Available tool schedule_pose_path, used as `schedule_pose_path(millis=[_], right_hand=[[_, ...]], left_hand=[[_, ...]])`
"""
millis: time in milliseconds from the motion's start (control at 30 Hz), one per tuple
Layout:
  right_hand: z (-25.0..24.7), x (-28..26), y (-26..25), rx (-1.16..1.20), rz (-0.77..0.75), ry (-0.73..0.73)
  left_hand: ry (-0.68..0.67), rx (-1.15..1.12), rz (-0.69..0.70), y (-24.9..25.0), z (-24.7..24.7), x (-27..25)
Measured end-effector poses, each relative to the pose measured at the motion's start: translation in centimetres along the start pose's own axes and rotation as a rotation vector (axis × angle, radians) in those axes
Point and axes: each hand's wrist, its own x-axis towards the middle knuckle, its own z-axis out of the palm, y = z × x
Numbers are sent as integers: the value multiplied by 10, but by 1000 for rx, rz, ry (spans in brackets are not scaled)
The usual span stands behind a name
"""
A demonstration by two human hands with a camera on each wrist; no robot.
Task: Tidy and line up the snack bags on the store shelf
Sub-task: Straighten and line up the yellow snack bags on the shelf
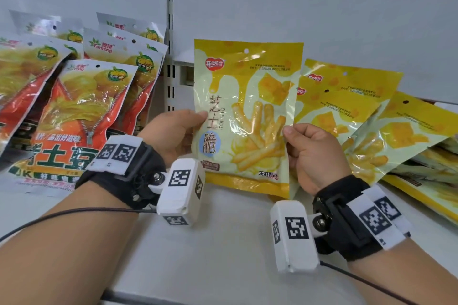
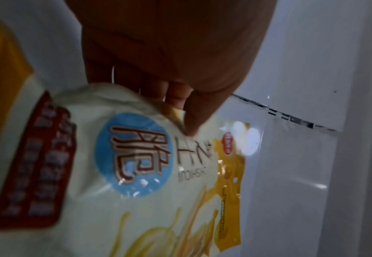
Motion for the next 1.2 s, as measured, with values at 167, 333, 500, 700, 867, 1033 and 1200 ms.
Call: schedule_pose_path(millis=[167, 333, 500, 700, 867, 1033, 1200], right_hand=[[-1, 2, -1, 82, 74, -40], [-3, -2, -2, 8, 21, -17], [-13, -6, -15, -295, -266, 194], [-41, -3, -25, -327, -273, 472], [-45, -7, -22, -421, -180, 528], [-49, -7, -20, -452, -108, 459], [-42, -6, -16, -498, -87, 380]], left_hand=[[67, 20, 60, -4, 2, 2], [99, 9, 109, -7, 3, 2], [169, -65, 137, -7, 0, 5], [200, -85, 147, -8, 1, 6], [194, -80, 140, -8, 3, 5], [194, -41, 104, -9, 2, 3], [180, -31, 97, -10, 2, 3]])
